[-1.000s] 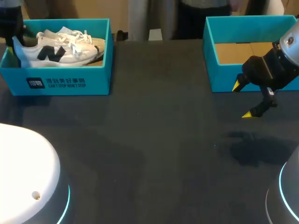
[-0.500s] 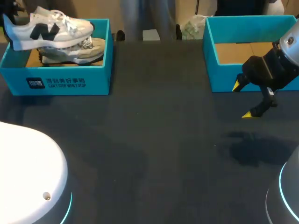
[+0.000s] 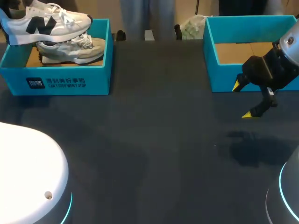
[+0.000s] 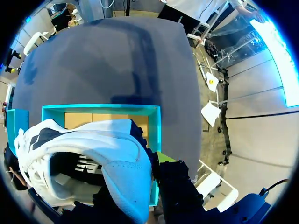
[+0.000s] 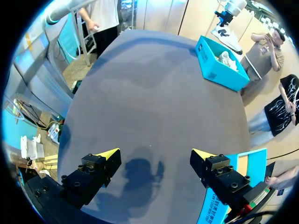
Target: Take the shoe out of the shoebox, open the shoe tongue, remove and reinsert the insole, then place the shoe into the shoebox
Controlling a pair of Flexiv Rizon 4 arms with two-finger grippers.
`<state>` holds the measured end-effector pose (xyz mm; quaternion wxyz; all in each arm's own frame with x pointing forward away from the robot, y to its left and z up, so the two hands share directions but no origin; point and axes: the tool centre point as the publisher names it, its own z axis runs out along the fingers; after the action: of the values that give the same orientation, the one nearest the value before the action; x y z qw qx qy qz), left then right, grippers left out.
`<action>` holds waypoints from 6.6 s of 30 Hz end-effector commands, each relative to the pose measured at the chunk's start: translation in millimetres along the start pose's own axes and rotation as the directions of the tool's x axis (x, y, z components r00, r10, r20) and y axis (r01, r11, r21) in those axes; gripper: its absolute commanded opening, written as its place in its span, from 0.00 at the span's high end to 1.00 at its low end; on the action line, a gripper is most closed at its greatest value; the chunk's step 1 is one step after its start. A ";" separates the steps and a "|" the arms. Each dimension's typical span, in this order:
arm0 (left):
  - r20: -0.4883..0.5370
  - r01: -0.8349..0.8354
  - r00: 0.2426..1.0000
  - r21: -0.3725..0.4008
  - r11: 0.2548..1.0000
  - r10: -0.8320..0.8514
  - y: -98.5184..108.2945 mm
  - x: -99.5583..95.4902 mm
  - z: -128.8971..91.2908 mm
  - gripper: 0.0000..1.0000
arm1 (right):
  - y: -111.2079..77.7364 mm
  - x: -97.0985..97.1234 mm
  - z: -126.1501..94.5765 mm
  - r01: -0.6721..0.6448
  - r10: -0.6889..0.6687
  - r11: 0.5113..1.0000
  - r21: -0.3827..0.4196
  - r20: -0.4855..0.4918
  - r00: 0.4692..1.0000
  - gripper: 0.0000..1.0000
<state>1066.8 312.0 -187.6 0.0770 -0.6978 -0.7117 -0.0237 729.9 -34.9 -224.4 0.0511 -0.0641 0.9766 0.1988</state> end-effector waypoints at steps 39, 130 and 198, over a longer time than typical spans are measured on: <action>0.003 0.123 0.992 0.002 0.992 -0.123 -129.5 -90.0 -47.5 1.00 | 0.0 0.1 1.2 0.000 0.000 1.000 0.002 0.001 1.000 0.00; 0.074 -0.072 0.994 -0.055 0.996 0.076 -321.2 -384.4 108.7 1.00 | 0.0 0.1 1.2 0.000 0.000 1.000 0.002 0.001 1.000 0.00; 0.375 0.237 0.887 0.135 0.962 -0.271 -342.2 -312.5 87.1 0.00 | 0.0 0.1 1.2 0.000 0.000 1.000 0.002 0.001 1.000 0.00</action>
<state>726.5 -0.6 -291.6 0.0022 -0.5907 -0.7998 0.1064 729.9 -34.9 -224.4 0.0511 -0.0640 0.9766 0.1987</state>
